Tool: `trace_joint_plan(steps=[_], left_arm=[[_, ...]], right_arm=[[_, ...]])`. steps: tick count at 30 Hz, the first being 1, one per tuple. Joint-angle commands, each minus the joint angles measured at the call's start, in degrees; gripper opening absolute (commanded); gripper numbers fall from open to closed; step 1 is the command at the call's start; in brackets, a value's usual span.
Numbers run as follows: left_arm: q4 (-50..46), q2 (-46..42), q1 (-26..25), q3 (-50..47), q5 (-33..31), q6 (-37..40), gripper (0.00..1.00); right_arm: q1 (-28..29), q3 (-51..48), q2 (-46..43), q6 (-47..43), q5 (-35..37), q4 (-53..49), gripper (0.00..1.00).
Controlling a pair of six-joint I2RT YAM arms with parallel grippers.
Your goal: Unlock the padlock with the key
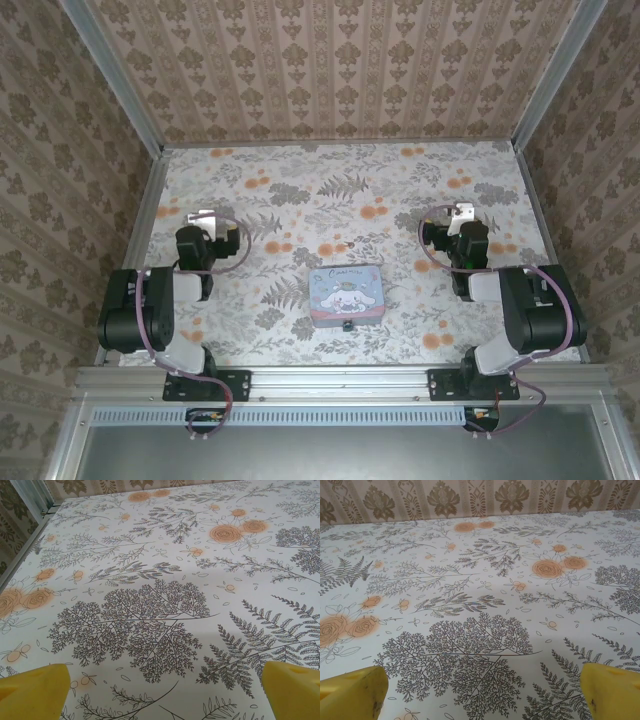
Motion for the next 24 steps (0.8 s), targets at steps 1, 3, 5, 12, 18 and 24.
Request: trace_joint_plan(steps=[1, 3, 5, 12, 18, 24], left_arm=[[1.3, -0.5, 0.4, 0.8, 1.2, 0.0, 1.00], [1.4, -0.4, 0.4, 0.8, 1.2, 0.0, 1.00], [1.3, -0.4, 0.5, 0.9, 1.2, 0.0, 1.00], [1.2, -0.4, 0.7, 0.8, 1.5, -0.3, 1.00], [1.8, -0.5, 0.6, 0.5, 1.5, -0.3, 1.00], [-8.8, -7.4, -1.6, 3.6, -3.1, 1.0, 1.00]], right_arm=[[0.1, 0.4, 0.1, -0.7, -1.0, -0.4, 1.00], [0.1, 0.5, 0.1, -0.7, -0.9, -0.4, 0.99], [0.1, 0.4, 0.1, -0.7, -1.0, -0.4, 0.99], [0.1, 0.6, 0.1, -0.5, -0.8, -0.7, 1.00], [-0.1, 0.7, 0.1, -0.4, -0.9, -0.7, 1.00], [-0.3, 3.6, -13.0, 2.4, 3.7, -16.9, 0.99]])
